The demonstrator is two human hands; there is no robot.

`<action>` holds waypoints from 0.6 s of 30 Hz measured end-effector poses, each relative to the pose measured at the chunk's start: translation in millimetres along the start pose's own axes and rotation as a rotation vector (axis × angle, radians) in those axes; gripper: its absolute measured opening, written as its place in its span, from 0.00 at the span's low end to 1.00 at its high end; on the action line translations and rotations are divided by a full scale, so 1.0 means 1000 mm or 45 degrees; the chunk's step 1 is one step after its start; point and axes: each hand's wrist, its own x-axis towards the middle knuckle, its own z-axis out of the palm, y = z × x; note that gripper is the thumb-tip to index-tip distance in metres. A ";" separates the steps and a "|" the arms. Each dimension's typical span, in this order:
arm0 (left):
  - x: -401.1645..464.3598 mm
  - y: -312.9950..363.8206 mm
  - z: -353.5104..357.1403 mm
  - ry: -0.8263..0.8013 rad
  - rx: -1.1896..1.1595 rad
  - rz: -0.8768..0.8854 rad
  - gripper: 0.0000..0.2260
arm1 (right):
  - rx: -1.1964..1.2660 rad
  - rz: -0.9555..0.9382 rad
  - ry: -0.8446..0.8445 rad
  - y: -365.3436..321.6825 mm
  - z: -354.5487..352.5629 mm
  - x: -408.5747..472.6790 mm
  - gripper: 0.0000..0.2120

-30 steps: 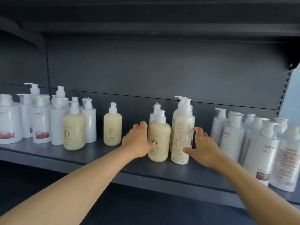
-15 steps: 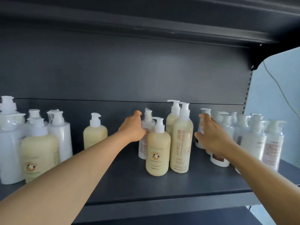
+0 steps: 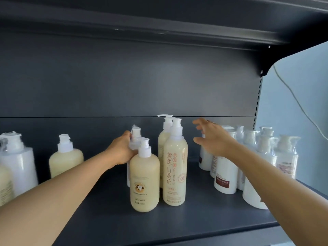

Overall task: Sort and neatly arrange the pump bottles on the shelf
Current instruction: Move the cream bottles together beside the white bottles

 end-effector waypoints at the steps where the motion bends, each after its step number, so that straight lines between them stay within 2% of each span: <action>1: 0.001 0.002 0.001 0.008 0.012 -0.005 0.22 | 0.012 -0.029 -0.026 0.004 -0.002 0.007 0.26; 6: -0.005 -0.004 -0.009 -0.005 0.055 -0.022 0.24 | 0.061 -0.157 -0.174 0.007 -0.003 0.044 0.25; 9: -0.011 -0.008 -0.018 -0.009 0.050 -0.054 0.21 | 0.133 -0.193 -0.273 0.007 0.001 0.064 0.24; 18: -0.023 -0.018 -0.029 -0.030 0.019 -0.085 0.22 | 0.254 -0.257 -0.390 0.007 0.026 0.095 0.15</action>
